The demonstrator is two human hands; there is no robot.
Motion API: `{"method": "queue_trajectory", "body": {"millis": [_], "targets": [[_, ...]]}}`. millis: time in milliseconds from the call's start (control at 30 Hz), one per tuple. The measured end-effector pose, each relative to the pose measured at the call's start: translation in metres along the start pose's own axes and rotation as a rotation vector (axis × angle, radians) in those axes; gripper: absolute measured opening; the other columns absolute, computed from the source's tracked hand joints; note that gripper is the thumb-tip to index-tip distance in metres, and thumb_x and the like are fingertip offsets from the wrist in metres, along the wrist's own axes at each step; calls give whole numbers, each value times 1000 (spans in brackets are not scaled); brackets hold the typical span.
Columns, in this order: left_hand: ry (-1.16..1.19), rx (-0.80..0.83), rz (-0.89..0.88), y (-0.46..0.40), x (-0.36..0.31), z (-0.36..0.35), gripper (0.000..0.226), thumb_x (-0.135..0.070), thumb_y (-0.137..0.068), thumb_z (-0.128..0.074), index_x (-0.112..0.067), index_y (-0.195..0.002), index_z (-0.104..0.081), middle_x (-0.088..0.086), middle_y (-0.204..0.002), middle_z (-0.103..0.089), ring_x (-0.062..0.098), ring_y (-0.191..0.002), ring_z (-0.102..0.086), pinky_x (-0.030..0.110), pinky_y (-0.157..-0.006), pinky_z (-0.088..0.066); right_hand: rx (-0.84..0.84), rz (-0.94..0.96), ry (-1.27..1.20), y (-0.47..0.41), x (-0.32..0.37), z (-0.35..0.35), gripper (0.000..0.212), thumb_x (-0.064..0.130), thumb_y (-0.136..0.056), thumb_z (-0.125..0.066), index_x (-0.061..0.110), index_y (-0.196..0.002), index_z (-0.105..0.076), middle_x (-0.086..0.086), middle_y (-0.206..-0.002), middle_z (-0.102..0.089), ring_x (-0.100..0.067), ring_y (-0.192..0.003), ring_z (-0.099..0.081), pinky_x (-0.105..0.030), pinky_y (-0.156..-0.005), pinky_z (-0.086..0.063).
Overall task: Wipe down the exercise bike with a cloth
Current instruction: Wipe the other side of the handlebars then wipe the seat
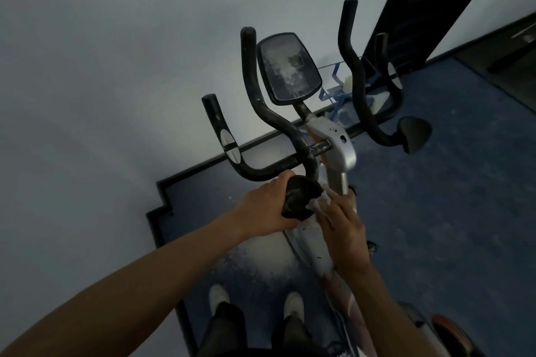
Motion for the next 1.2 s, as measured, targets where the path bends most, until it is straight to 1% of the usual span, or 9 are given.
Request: {"method": "queue_trajectory", "body": {"millis": [133,267,367,433,567,700,833,967,1200], "targets": [[6,18,-8,1,0,-1,90,-48,-74,-82,-31,-141,-24,-6,-118,-59,10,-97,-62,38,-85,-58,-63,-5,-3,-36,18,3,15,6,-96,-68,7,-109,-62,-9,-98,-59,-16,-82,-60,-33,-68,-57],[56,16,14,1,1,-1,91,-48,-75,-81,-33,-142,-22,-6,-123,-59,11,-102,-64,39,-88,-58,-18,-38,16,-46,33,-6,14,14,-100,-60,2,-105,-66,-3,-99,-55,-1,-82,-48,-10,-74,-47],[89,22,19,1,0,-3,96,-52,-75,-81,-34,-145,-18,-4,-132,-56,12,-112,-61,37,-94,-55,73,118,126,-11,39,-17,18,13,-98,-60,6,-111,-69,-7,-100,-60,-16,-84,-56,-29,-72,-54],[96,25,14,1,1,-4,99,-53,-74,-82,-33,-146,-17,-2,-136,-53,14,-115,-59,38,-96,-55,76,91,113,9,24,-14,20,9,-97,-63,10,-116,-68,-7,-98,-61,-20,-83,-58,-36,-68,-55],[94,18,-1,2,1,-3,98,-46,-75,-84,-34,-146,-17,0,-135,-52,15,-115,-59,38,-95,-56,-20,-26,58,-8,13,6,19,10,-99,-64,13,-118,-61,-8,-104,-59,-16,-87,-58,-33,-70,-56],[122,22,5,3,1,-5,93,-41,-77,-83,-34,-145,-18,-3,-128,-56,12,-108,-62,41,-92,-58,-52,-6,119,-44,40,9,13,5,-92,-67,3,-105,-70,-10,-94,-62,-3,-79,-47,-8,-75,-37],[152,33,27,3,1,-6,90,-43,-78,-81,-38,-142,-19,-5,-127,-58,11,-109,-63,38,-95,-55,130,71,119,-25,48,-18,23,9,-93,-59,8,-114,-67,-7,-110,-63,-16,-94,-62,-27,-84,-55],[148,60,48,1,4,-8,103,-50,-72,-84,-39,-147,-14,1,-136,-54,16,-117,-60,39,-99,-54,230,73,119,6,43,-32,30,10,-95,-59,9,-124,-66,-7,-118,-67,-16,-105,-62,-32,-89,-57],[133,95,38,1,1,-5,92,-43,-75,-82,-35,-143,-20,-2,-127,-58,14,-110,-63,44,-96,-56,157,-33,36,-34,40,-18,27,7,-94,-60,7,-120,-67,-9,-108,-65,-16,-92,-62,-30,-78,-59]]}}
Point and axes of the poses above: each hand's wrist, its own y-axis away from the middle knuckle, its own z-axis out of the back of the hand, x = y × z, the point moved 9 cm from there along -y, towards the middle knuckle
